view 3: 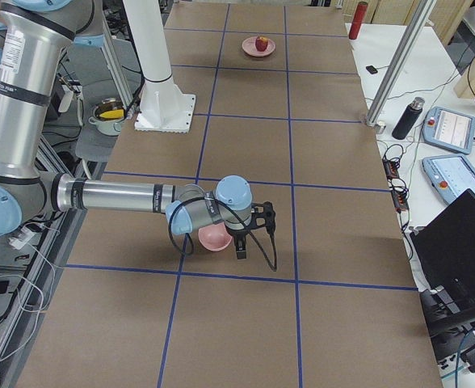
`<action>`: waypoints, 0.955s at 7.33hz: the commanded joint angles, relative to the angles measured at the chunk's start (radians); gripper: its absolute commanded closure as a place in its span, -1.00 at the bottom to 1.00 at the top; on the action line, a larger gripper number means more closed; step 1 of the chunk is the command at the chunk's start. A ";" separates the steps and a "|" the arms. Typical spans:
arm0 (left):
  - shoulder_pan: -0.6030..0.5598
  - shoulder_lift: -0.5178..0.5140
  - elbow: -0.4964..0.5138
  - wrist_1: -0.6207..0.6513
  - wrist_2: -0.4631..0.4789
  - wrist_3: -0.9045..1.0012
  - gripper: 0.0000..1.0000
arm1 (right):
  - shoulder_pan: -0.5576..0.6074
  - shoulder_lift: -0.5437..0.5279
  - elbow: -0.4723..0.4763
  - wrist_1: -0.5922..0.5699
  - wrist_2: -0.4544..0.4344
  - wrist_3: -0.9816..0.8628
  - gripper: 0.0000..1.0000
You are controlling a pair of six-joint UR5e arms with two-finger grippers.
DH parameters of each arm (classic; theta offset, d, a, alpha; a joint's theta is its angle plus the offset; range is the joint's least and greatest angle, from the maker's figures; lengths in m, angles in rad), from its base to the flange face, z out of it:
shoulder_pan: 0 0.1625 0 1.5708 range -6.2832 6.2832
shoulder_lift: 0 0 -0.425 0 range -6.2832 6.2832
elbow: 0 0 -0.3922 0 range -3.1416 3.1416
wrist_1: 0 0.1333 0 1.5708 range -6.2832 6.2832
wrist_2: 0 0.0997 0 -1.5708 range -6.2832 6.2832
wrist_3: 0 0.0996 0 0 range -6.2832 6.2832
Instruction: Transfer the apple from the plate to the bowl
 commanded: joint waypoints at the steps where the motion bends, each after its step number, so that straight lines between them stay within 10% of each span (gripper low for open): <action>1: 0.000 0.002 0.000 0.000 -0.009 0.000 -0.96 | -0.110 -0.033 -0.031 0.083 0.002 0.037 -1.00; 7: 0.000 0.003 -0.003 -0.002 -0.011 0.000 -0.96 | -0.255 -0.021 -0.082 0.112 -0.099 0.128 -0.95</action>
